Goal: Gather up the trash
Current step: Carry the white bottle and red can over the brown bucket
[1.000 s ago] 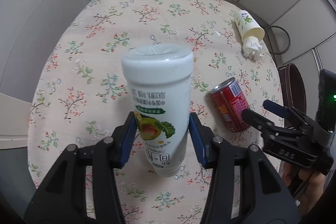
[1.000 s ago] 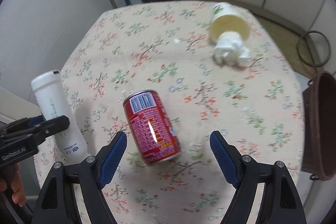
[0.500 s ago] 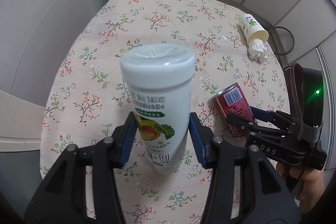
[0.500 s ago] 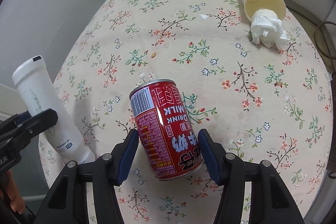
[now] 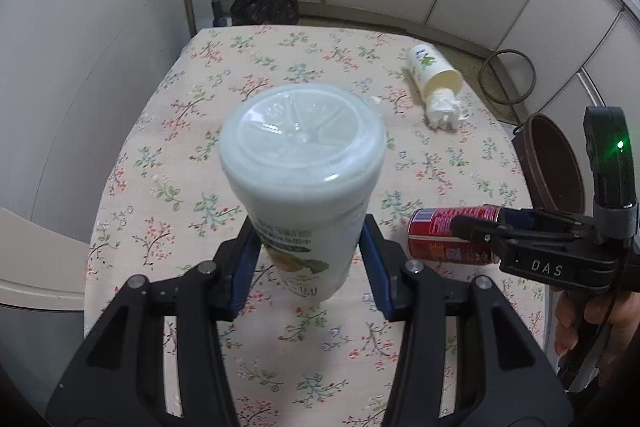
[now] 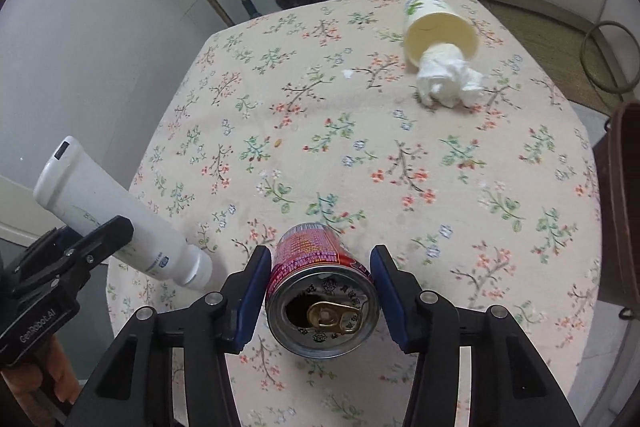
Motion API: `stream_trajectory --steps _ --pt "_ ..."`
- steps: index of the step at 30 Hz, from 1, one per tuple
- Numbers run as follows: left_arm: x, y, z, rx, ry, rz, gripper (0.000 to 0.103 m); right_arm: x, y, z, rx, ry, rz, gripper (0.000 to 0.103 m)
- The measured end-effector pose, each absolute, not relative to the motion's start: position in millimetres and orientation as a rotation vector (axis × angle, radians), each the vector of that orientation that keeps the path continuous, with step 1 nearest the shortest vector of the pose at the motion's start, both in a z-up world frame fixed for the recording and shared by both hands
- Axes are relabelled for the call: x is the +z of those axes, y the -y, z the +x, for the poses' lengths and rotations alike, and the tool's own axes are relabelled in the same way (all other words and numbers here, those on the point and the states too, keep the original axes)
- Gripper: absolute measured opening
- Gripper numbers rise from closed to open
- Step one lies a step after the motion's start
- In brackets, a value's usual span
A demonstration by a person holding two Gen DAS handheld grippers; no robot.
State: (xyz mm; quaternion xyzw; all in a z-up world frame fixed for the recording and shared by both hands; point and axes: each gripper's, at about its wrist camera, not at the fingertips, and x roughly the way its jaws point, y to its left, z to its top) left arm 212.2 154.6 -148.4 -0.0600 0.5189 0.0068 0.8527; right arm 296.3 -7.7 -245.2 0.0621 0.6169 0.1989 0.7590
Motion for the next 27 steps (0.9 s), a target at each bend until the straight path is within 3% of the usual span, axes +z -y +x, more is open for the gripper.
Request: stream_trajectory --steps 16,27 --pt "-105.2 -80.4 213.4 -0.157 -0.943 -0.137 0.051 -176.0 113.2 277.9 0.306 -1.216 0.216 0.052" --pt "-101.9 24.6 235.8 -0.317 -0.911 -0.122 0.051 -158.5 228.0 272.3 0.140 -1.142 0.391 0.052"
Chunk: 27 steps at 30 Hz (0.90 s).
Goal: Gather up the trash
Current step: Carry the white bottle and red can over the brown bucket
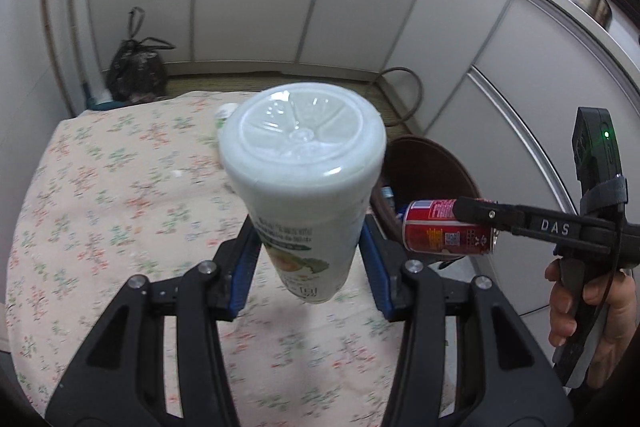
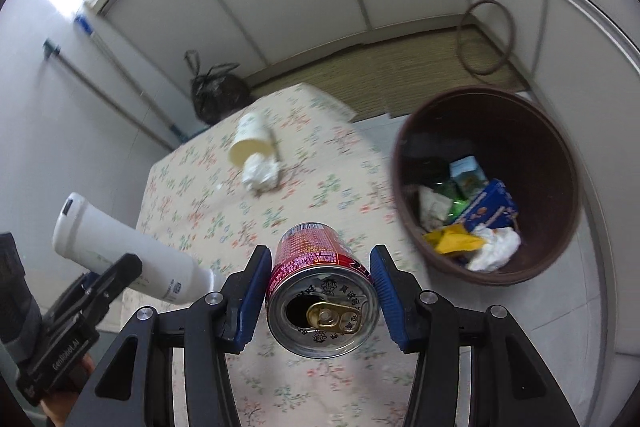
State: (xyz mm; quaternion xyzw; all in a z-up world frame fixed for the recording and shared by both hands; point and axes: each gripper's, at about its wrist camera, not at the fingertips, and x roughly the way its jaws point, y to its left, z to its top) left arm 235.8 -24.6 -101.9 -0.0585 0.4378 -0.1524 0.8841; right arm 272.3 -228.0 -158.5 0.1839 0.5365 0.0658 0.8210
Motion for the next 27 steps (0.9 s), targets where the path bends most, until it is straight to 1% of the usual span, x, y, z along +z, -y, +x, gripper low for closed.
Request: stream_trajectory --steps 6,12,18,27 --pt "-107.8 88.4 259.4 -0.398 -0.923 -0.141 0.051 -166.2 313.2 269.3 -0.009 -1.102 0.496 0.052" --pt "-115.6 149.1 281.1 -0.457 -0.922 -0.125 0.051 -194.1 381.6 271.3 -0.130 -1.099 0.603 0.052" --pt "-133.8 196.8 293.8 -0.489 -0.941 -0.075 0.051 -209.2 403.5 276.8 -0.152 -1.088 0.639 0.052" --pt "-162.3 226.6 311.3 -0.538 -0.978 -0.056 0.051 -221.2 419.8 277.6 -0.155 -1.065 0.652 0.054"
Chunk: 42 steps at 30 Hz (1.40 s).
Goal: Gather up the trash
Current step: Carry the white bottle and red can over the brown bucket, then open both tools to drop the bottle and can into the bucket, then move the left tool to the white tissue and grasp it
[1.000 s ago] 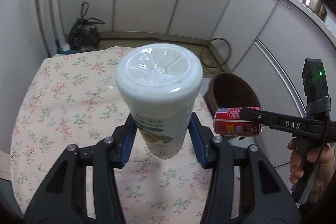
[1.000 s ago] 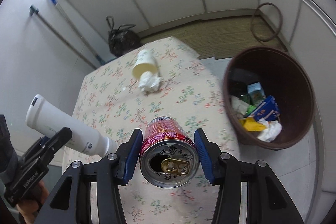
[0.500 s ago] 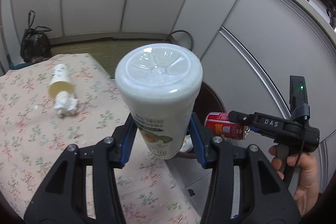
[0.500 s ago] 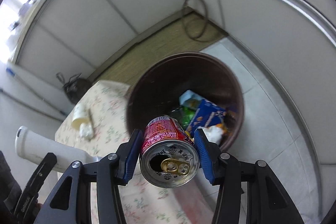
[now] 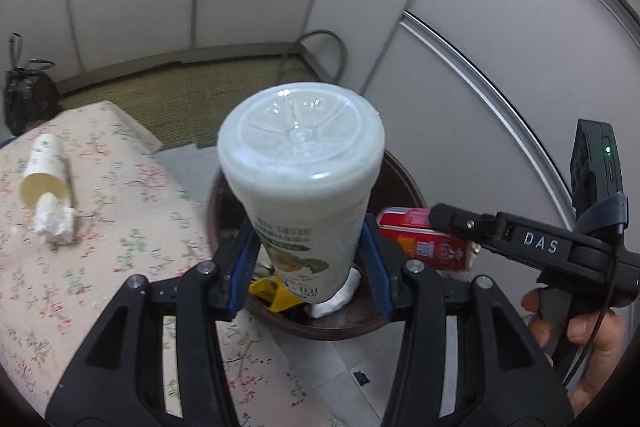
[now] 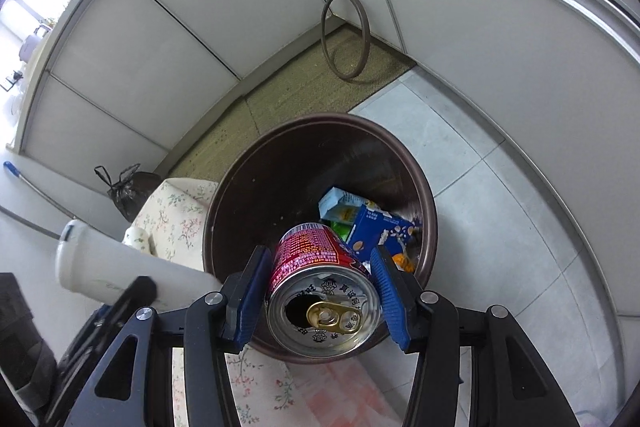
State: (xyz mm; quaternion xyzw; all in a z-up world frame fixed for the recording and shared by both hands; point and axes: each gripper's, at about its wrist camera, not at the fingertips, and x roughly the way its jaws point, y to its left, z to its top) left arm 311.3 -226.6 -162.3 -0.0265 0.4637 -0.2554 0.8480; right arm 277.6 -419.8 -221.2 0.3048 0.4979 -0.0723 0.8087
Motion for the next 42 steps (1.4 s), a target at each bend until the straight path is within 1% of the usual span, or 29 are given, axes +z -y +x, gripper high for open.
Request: stream_trajectory --steps 1,3,4,5,12,18,20,25,31,36,42 --pt "-163.9 227.9 313.2 -0.551 -0.989 -0.066 0.052 -219.9 421.4 277.0 -0.153 -1.051 0.657 0.054" --pt "-160.4 227.9 313.3 -0.537 -0.974 -0.068 0.056 -215.1 425.1 274.9 -0.149 -1.025 0.670 0.057" --pt "-157.9 227.3 312.9 -0.535 -0.968 -0.067 0.061 -211.9 426.0 273.6 -0.149 -1.011 0.673 0.061" --pt "-155.0 226.4 312.0 -0.534 -0.963 -0.064 0.063 -208.3 426.8 272.1 -0.150 -0.997 0.674 0.063" --pt "-138.9 207.0 300.8 -0.519 -0.944 -0.027 0.064 -193.0 426.8 266.4 -0.164 -0.967 0.680 0.066" --pt "-129.3 183.6 288.7 -0.489 -0.924 -0.003 0.071 -178.1 417.2 261.9 -0.158 -0.956 0.664 0.070" --pt "-125.4 175.9 283.8 -0.478 -0.915 0.009 0.075 -172.0 412.5 260.3 -0.156 -0.951 0.650 0.071" --pt "-114.9 151.2 272.0 -0.443 -0.894 0.024 0.082 -159.0 399.1 256.8 -0.148 -0.947 0.615 0.072" --pt "-104.9 119.4 261.8 -0.397 -0.877 0.027 0.084 -148.6 375.5 253.4 -0.124 -0.949 0.590 0.072" --pt "-102.5 86.8 260.5 -0.347 -0.883 0.016 0.086 -144.8 351.5 256.3 -0.093 -0.959 0.569 0.074" --pt "-115.4 31.6 269.8 -0.243 -0.917 -0.051 0.086 -144.5 321.4 265.2 -0.059 -0.967 0.526 0.075"
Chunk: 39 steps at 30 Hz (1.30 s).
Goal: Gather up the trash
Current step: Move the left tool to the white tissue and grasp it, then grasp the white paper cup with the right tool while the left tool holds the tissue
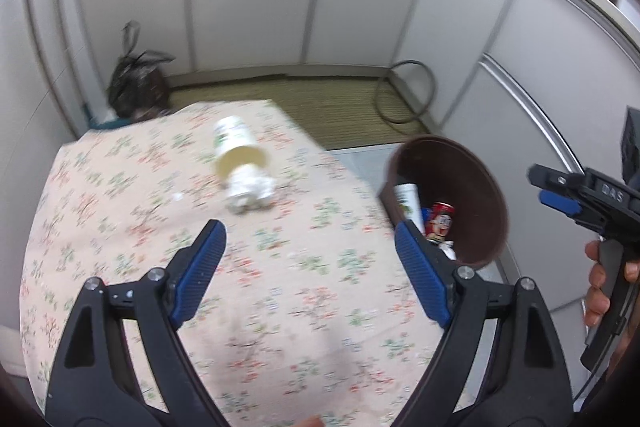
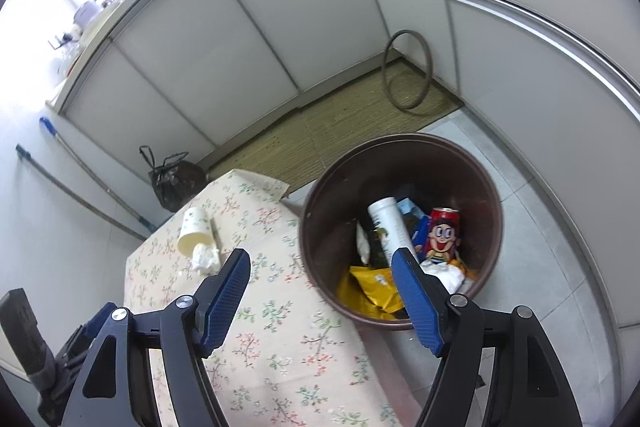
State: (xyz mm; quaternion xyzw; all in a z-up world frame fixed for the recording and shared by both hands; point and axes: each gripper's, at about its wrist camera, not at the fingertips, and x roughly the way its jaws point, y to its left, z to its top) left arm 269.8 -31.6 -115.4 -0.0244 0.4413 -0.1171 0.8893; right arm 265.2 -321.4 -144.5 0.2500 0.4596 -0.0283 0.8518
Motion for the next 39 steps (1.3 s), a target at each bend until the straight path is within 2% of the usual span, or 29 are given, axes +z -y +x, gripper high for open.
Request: stream_trajectory --steps 4,13,19,24,27,28,29,34,39 --pt "-137.0 -1.8 279.5 -0.168 -0.953 -0.106 0.086 -153.0 299.8 274.5 -0.043 -0.984 0.507 0.083" --pt "-200.8 -13.8 312.9 -0.197 -0.983 -0.152 0.086 -183.9 258.1 302.5 -0.009 -1.038 0.425 0.083" --pt "-229.6 6.4 353.2 -0.246 -0.978 -0.154 0.082 -204.1 240.0 321.6 0.019 -1.079 0.304 0.083" --pt "-249.8 14.3 386.2 -0.231 -0.998 -0.184 0.071 -221.4 238.0 334.5 0.020 -1.112 0.260 0.083" --pt "-257.1 11.5 397.4 -0.205 -1.017 -0.206 0.059 -228.4 238.2 339.7 0.016 -1.127 0.262 0.083" --pt "-258.6 9.9 399.5 -0.194 -1.022 -0.207 0.048 -231.2 237.3 341.3 0.017 -1.135 0.264 0.083" --pt "-259.5 8.4 400.5 -0.188 -1.028 -0.206 0.032 -232.8 236.0 343.1 0.018 -1.140 0.263 0.083" --pt "-256.9 -0.3 389.7 -0.235 -1.057 -0.214 0.026 -235.3 225.4 347.7 0.021 -1.141 0.252 0.083" --pt "-233.7 -15.1 356.8 -0.282 -1.056 -0.138 0.025 -237.6 204.2 358.6 0.042 -1.152 0.250 0.083"
